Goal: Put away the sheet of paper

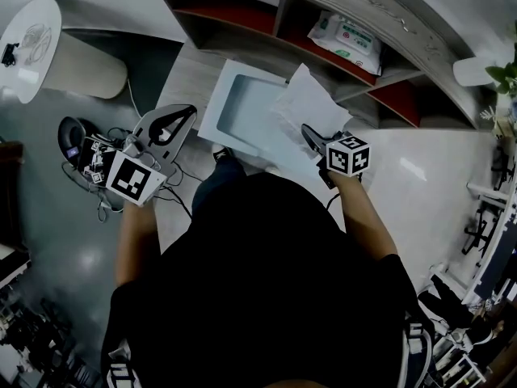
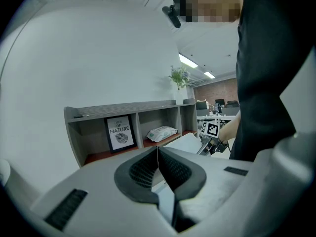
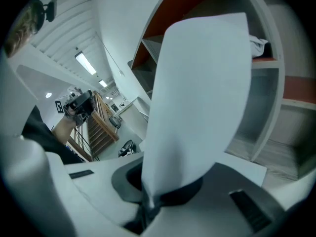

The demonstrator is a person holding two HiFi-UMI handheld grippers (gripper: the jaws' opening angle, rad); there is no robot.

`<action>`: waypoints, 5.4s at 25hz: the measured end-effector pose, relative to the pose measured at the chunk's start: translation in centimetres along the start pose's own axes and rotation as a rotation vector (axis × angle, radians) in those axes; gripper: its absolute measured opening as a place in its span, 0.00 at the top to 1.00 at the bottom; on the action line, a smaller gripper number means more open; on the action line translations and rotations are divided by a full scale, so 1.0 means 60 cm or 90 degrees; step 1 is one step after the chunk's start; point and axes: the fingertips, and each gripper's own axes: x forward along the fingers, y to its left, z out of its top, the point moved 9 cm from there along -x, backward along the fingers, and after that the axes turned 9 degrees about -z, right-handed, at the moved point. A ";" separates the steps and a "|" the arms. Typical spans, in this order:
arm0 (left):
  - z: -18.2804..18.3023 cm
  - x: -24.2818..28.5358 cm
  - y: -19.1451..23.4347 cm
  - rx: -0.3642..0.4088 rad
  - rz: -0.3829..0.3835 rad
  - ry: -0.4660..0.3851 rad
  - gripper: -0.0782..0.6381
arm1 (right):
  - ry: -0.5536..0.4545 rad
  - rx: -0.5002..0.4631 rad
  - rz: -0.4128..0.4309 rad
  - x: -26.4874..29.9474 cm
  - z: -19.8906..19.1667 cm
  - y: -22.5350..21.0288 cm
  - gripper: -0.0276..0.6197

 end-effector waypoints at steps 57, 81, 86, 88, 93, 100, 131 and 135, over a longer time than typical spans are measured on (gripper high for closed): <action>-0.045 0.011 0.026 -0.020 -0.015 0.051 0.86 | 0.211 0.083 -0.001 0.184 -0.162 -0.086 0.94; -0.069 0.003 0.078 -0.040 0.003 0.086 0.86 | 0.282 0.178 -0.012 0.270 -0.184 -0.159 0.94; -0.071 0.001 0.088 -0.041 0.004 0.091 0.86 | 0.285 0.206 -0.016 0.284 -0.182 -0.174 0.94; -0.071 0.000 0.092 -0.042 0.005 0.093 0.86 | 0.288 0.210 -0.017 0.290 -0.180 -0.178 0.94; -0.071 0.002 0.098 -0.040 0.004 0.096 0.86 | 0.296 0.214 -0.019 0.305 -0.173 -0.185 0.94; -0.076 -0.002 0.103 -0.040 0.007 0.101 0.86 | 0.302 0.213 -0.012 0.330 -0.164 -0.178 0.94; -0.115 -0.065 0.131 -0.041 0.031 0.139 0.86 | 0.332 0.196 0.007 0.425 -0.135 -0.137 0.94; -0.120 -0.071 0.135 -0.045 0.027 0.139 0.86 | 0.334 0.190 0.005 0.436 -0.129 -0.132 0.94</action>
